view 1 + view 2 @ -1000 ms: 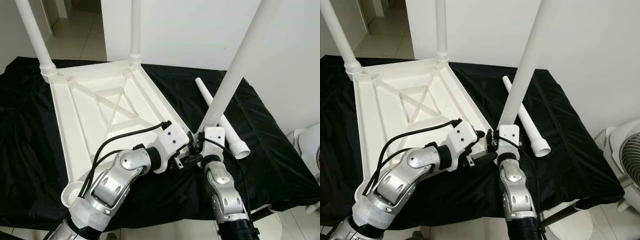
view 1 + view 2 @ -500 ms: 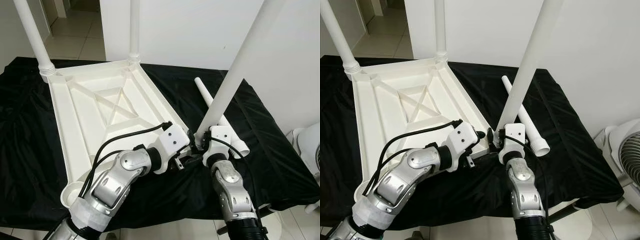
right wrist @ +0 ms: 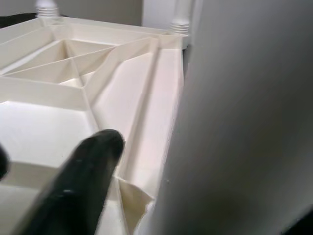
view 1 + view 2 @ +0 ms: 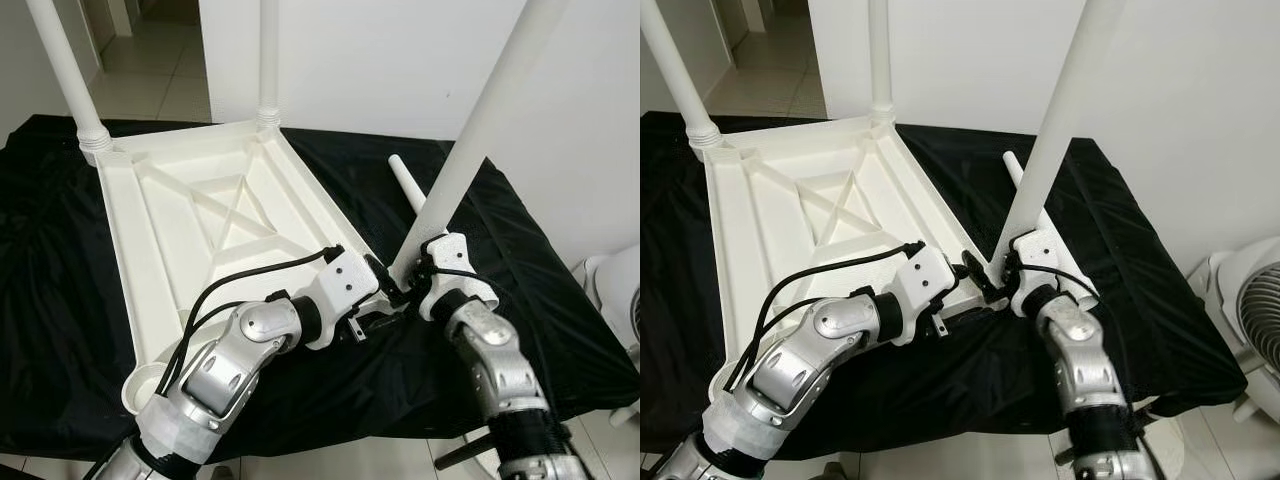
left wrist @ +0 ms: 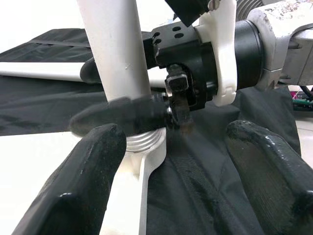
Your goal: Building children table
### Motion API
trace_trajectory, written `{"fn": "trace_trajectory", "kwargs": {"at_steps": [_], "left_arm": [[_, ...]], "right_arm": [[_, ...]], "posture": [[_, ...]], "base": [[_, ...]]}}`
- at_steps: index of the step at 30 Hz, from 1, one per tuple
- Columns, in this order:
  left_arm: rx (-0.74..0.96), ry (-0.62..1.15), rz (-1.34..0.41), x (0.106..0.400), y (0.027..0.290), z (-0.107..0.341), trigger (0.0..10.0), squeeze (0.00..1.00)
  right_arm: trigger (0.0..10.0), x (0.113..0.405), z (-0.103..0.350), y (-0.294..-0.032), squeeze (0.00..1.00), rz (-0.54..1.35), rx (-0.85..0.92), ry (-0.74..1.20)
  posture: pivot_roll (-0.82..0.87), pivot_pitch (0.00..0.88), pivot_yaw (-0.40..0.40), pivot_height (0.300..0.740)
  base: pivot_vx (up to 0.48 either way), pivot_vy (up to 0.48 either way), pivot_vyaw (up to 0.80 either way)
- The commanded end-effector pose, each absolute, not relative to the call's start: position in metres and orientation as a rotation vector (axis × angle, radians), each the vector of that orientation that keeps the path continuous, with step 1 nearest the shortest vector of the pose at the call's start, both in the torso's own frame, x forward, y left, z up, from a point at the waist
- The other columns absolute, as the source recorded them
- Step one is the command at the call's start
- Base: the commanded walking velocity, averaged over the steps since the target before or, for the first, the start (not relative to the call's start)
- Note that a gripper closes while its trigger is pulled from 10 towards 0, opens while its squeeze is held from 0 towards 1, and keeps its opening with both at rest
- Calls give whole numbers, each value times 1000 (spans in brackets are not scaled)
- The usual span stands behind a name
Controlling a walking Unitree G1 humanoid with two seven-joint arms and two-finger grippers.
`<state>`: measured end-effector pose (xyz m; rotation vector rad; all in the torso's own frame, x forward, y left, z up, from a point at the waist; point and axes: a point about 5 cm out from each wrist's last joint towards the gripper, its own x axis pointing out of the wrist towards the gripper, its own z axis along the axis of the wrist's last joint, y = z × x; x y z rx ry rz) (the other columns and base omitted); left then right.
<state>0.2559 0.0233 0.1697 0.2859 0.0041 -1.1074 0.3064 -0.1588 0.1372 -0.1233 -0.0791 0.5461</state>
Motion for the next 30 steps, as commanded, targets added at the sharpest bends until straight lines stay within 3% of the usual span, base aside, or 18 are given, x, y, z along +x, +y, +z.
{"fn": "trace_trajectory", "kwargs": {"at_steps": [1, 3, 4, 5, 15, 16, 17, 25, 30], "left_arm": [[288, -6, -1159, 251, 19, 171, 10000, 0], [288, -6, -1159, 251, 19, 171, 10000, 0], [287, -6, -1159, 251, 19, 172, 10000, 0], [287, -5, -1153, 251, 19, 172, 10000, 0], [284, -1, -1134, 251, 22, 172, 10000, 0], [284, 0, -1134, 250, 22, 172, 10000, 0], [281, 0, -1134, 250, 22, 172, 10000, 0], [276, -1, -1134, 251, 21, 173, 10000, 0], [273, 6, -1143, 250, 20, 172, 10000, 0]], "right_arm": [[4824, 307, 133, -159, 0, 588, -130, -63], [4824, 307, 133, -159, 0, 588, -130, -63], [2000, 309, 130, -161, 0, 610, -153, -51], [0, 313, 122, -169, 0, 632, -176, -9], [0, 316, 119, -177, 0, 616, -158, 13], [7020, 316, 118, -178, 0, 610, -159, 13], [10000, 318, 118, -177, 0, 530, -180, 27], [10000, 318, 111, -170, 0, 367, -102, 53], [10000, 316, 102, -173, 0, 109, -35, 69]], "posture": [[86, 0, -70, 740], [86, 0, -70, 740], [91, 0, -72, 740], [103, 0, -77, 740], [109, 0, -83, 740], [109, 0, -83, 740], [105, 0, -82, 740], [90, 0, -76, 740], [85, 0, -69, 740]], "base": [[0, 0, 0], [0, 0, 0], [0, 0, 0], [0, 0, 0], [0, 0, 0], [0, 0, 0], [0, 0, 0], [0, 0, 0], [0, 0, 0]]}}
